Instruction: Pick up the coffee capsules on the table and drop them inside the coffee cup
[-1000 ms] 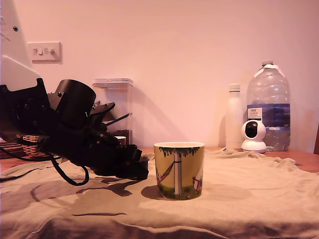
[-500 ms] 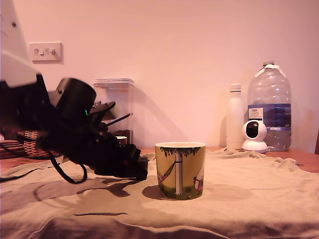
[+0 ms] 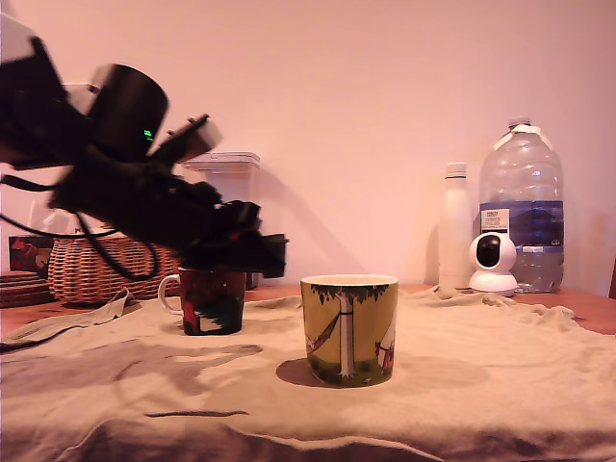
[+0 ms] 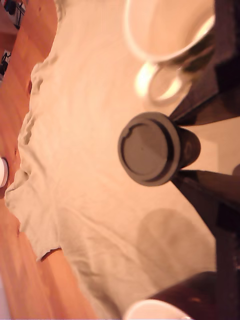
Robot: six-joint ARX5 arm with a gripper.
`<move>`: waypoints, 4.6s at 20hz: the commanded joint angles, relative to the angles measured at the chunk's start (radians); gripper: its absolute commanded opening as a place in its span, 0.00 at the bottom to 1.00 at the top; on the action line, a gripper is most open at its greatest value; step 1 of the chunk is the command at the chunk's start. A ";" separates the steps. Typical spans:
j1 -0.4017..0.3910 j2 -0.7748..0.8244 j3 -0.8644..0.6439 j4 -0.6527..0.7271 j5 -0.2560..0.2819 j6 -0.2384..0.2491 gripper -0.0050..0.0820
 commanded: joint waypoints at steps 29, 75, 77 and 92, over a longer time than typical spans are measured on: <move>-0.171 -0.295 -0.286 0.133 -0.010 -0.085 0.24; -0.222 -0.028 0.354 -0.779 -0.045 0.105 0.56; -0.222 -0.031 0.354 -0.782 -0.044 0.102 0.46; -0.220 -0.299 0.354 -0.901 -0.071 0.071 0.03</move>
